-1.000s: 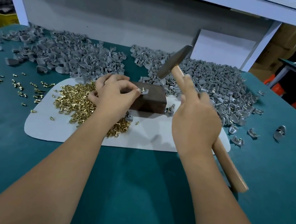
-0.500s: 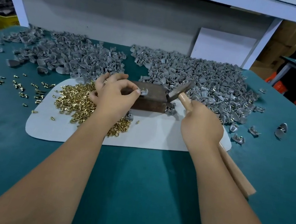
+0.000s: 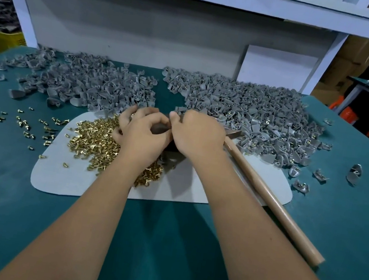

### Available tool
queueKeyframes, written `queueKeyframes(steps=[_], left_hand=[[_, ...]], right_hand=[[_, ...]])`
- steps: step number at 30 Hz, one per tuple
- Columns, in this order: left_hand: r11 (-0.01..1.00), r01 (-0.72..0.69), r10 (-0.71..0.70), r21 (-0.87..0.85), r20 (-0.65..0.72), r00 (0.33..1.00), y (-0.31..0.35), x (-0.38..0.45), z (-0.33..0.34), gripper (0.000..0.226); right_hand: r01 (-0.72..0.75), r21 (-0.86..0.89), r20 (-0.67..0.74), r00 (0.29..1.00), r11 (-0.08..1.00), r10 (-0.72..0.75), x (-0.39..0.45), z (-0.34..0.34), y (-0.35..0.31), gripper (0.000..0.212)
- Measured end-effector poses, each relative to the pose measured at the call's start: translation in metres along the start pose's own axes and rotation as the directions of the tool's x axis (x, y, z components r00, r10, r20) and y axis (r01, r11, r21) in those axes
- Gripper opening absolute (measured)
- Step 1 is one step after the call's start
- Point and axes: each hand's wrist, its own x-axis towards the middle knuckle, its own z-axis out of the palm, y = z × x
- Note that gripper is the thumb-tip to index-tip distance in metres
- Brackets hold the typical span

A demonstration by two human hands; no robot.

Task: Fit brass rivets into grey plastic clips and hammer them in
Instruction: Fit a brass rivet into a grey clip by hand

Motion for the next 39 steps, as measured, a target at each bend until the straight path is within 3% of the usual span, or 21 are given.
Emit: queueKeyframes(steps=[6,11,29,34,37,39], left_hand=[[1.0,0.015,-0.015,0.024,0.001,1.0,0.0,0.003,0.002,0.013],[1.0,0.019,-0.019,0.013,0.005,1.0,0.002,0.002,0.001,0.017],[1.0,0.021,-0.021,-0.011,0.017,1.0,0.004,0.001,-0.002,0.012],[0.999,0.03,-0.03,0.024,0.019,0.999,0.002,0.002,0.0,0.006],[0.999,0.032,-0.033,0.017,0.023,0.999,0.001,0.002,0.002,0.009],[0.999,0.027,-0.027,0.029,0.022,0.999,0.001,0.002,0.002,0.012]], right_hand=[[0.112,-0.044,-0.178,0.977,0.993,-0.119,-0.003,0.015,0.006,0.039],[0.116,-0.08,-0.231,0.964,0.99,-0.132,-0.004,0.02,0.004,0.032],[0.081,-0.085,-0.128,0.988,0.993,-0.091,-0.006,0.015,0.0,0.016],[-0.018,0.121,-0.071,0.997,0.992,0.026,-0.013,-0.007,0.016,0.04],[-0.112,-0.097,-0.197,0.976,0.989,0.091,-0.025,-0.024,0.047,0.033],[-0.181,-0.228,-0.188,0.972,0.957,0.139,-0.037,-0.032,0.065,0.031]])
